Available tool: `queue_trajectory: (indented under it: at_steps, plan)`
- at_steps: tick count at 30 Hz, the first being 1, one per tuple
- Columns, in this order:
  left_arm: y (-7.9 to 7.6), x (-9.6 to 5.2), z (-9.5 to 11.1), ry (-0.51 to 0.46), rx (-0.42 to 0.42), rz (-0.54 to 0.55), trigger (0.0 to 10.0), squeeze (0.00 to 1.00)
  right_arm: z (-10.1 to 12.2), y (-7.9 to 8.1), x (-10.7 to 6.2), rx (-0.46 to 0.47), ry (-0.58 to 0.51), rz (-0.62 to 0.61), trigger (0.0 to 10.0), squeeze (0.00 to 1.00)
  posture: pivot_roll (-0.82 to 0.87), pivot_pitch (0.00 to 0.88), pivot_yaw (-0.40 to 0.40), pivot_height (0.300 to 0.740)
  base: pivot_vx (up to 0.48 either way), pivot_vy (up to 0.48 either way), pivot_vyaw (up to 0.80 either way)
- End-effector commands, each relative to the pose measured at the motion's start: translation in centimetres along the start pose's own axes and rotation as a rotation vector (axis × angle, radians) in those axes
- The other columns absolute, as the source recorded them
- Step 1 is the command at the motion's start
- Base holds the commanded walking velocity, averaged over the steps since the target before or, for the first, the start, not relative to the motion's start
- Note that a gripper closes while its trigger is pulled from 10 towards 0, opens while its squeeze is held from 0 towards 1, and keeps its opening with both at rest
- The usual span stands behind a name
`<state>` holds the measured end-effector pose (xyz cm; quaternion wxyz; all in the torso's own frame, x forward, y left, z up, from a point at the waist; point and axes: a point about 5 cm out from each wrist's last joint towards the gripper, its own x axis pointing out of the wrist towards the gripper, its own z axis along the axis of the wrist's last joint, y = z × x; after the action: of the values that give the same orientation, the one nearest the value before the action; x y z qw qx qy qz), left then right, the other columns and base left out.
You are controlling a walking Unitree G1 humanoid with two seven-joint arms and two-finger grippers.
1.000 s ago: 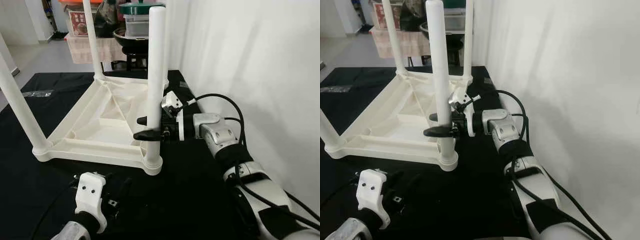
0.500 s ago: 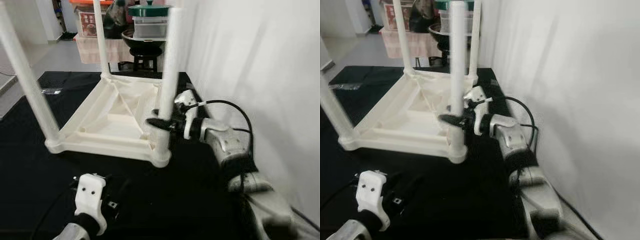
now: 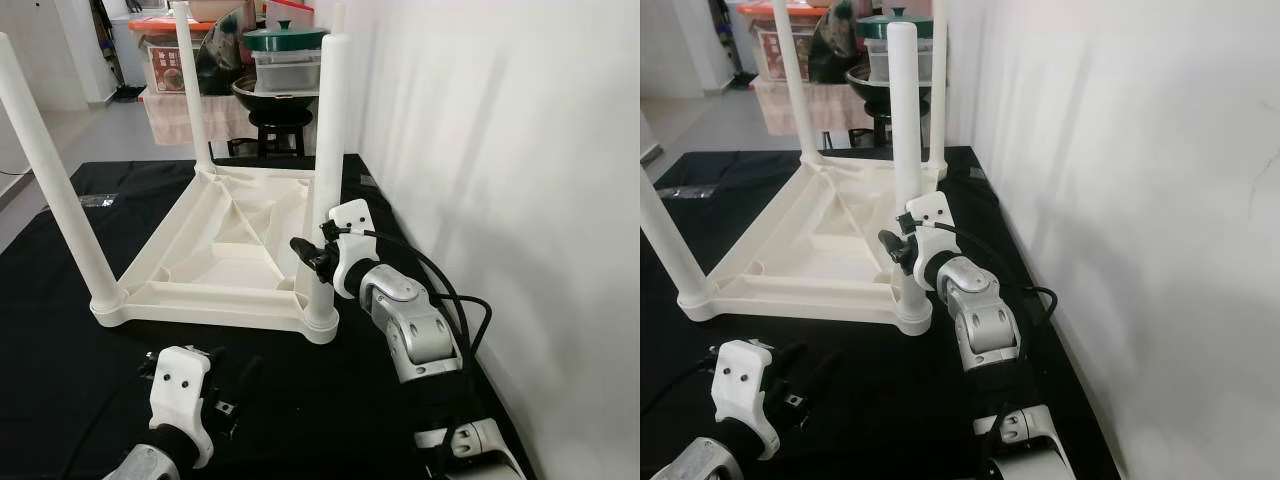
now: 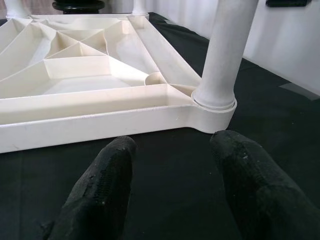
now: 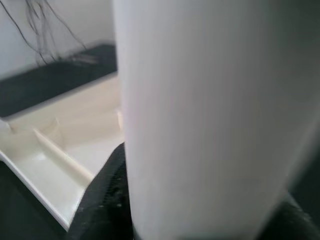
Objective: Building children table
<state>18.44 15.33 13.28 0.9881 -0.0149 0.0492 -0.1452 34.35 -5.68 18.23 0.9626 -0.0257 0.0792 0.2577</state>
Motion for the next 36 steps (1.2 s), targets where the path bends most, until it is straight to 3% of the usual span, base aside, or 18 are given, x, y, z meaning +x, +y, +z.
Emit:
queue_trajectory:
  at_steps: [1,8,15,18,24,25,33,36]
  plan:
    - [0.1,0.1,-0.2,0.011,0.014,0.002,10.0,0.0,-1.0,-0.8,0.1,0.032,0.018,-0.014,10.0,1.0,0.07,0.0,-0.064,0.74,0.0,0.0,0.0]
    - [0.7,0.1,-0.3,0.004,0.047,0.031,10.0,0.0,-2.1,-3.0,-1.0,0.037,-0.008,-0.032,10.0,1.0,0.06,0.0,-0.066,0.74,0.0,0.0,0.0]
    - [2.1,0.8,-0.4,0.001,0.126,0.1,10.0,0.0,-4.7,-2.8,-4.4,0.058,0.014,0.001,10.0,1.0,0.02,0.0,-0.021,0.74,0.0,0.0,0.0]
    - [2.8,1.3,0.0,-0.05,0.156,0.137,10.0,0.0,-5.9,-3.0,-5.9,0.09,0.021,-0.022,10.0,1.0,0.01,0.0,-0.011,0.74,0.0,0.0,0.0]
    - [3.8,2.2,-0.7,0.008,0.173,0.181,10.0,0.0,-7.2,-3.8,-7.6,0.139,0.031,-0.08,10.0,1.0,-0.03,0.0,0.02,0.74,0.0,0.0,0.0]
    - [3.9,2.7,-0.9,0.018,0.172,0.178,10.0,0.0,-7.5,-4.2,-8.2,0.127,0.034,-0.118,10.0,0.0,-0.05,0.0,0.034,0.74,0.0,0.0,0.0]
    - [3.0,4.0,-1.7,0.04,0.178,0.122,10.0,0.0,-8.0,-4.2,-9.4,0.139,0.05,-0.228,10.0,0.0,-0.06,0.0,0.045,0.74,0.0,0.18,0.0]
    - [2.5,4.0,-2.1,0.047,0.214,0.108,10.0,0.0,-7.1,-4.8,-9.8,-0.005,-0.015,-0.326,10.0,0.0,-0.06,0.0,0.043,0.74,0.0,0.48,0.0]
